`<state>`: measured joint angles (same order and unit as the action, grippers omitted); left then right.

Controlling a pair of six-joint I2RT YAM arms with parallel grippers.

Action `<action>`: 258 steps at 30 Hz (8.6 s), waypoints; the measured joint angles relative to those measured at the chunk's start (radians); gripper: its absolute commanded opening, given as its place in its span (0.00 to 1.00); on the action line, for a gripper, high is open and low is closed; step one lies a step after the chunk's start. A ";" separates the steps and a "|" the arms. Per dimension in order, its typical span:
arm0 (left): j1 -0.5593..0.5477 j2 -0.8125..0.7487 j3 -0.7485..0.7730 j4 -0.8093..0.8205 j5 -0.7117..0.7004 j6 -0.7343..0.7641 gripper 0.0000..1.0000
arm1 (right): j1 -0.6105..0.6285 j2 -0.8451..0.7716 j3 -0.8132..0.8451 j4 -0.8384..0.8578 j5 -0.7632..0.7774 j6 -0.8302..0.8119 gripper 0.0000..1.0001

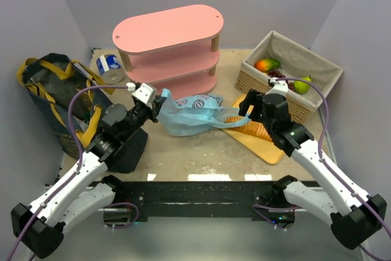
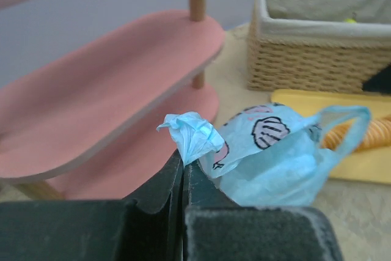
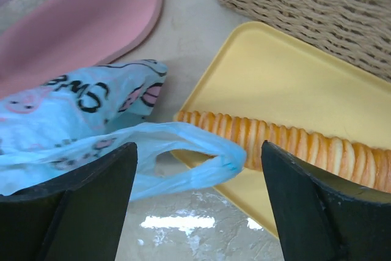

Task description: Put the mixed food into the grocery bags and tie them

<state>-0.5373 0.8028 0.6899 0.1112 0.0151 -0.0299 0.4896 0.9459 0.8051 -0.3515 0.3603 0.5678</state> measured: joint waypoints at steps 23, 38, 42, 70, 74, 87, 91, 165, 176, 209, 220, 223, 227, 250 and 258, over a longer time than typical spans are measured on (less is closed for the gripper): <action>-0.068 -0.058 -0.068 0.077 0.166 0.080 0.00 | 0.415 0.294 0.097 0.480 -0.403 -0.040 0.28; -0.068 -0.099 -0.094 0.116 0.255 0.077 0.00 | 0.443 0.548 0.097 0.623 -0.142 -0.070 0.47; -0.068 -0.119 -0.094 0.133 0.262 0.073 0.00 | 0.459 0.614 0.063 0.654 0.066 -0.074 0.75; -0.072 -0.055 -0.014 0.019 -0.143 0.180 0.00 | 0.472 0.358 0.204 0.449 -0.282 -0.327 0.99; -0.072 -0.057 -0.014 0.014 -0.229 0.198 0.00 | 0.457 0.250 0.298 0.398 -0.353 -0.366 0.99; -0.072 -0.166 -0.033 0.000 -0.395 0.237 0.00 | -0.116 0.331 0.336 -0.017 -0.270 -0.368 0.99; -0.071 -0.166 -0.033 -0.001 -0.408 0.237 0.00 | -0.115 0.478 0.336 -0.174 -0.274 -0.421 0.99; -0.067 -0.126 -0.033 -0.005 -0.294 0.218 0.00 | -0.068 0.332 0.476 -0.172 -0.390 -0.838 0.02; -0.066 0.026 0.148 -0.150 -0.180 0.071 0.00 | 0.183 -0.046 0.384 0.457 -0.673 -0.505 0.00; -0.065 0.060 0.383 -0.368 -0.039 -0.144 0.00 | 0.553 0.575 -0.114 1.390 -0.517 -0.737 0.00; -0.065 0.129 0.384 -0.261 0.010 -0.241 0.00 | 0.556 0.759 0.192 1.112 -0.199 -0.711 0.00; -0.064 0.162 0.396 -0.240 0.026 -0.248 0.00 | 0.539 0.802 0.251 1.027 -0.190 -0.672 0.00; -0.063 0.188 0.441 -0.248 0.029 -0.236 0.00 | 0.485 0.819 0.267 0.917 -0.195 -0.611 0.00; -0.063 0.089 0.449 -0.253 -0.040 -0.087 0.00 | 0.457 0.542 0.297 0.432 -0.218 -0.611 0.00; -0.066 0.100 0.420 -0.253 -0.121 0.018 0.00 | 0.459 0.339 0.270 0.380 -0.391 -0.622 0.00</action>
<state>-0.6037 0.9028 1.1099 -0.1417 -0.1059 -0.0124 0.9482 1.2846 1.0756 0.0280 -0.0311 -0.0540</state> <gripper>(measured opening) 0.018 0.224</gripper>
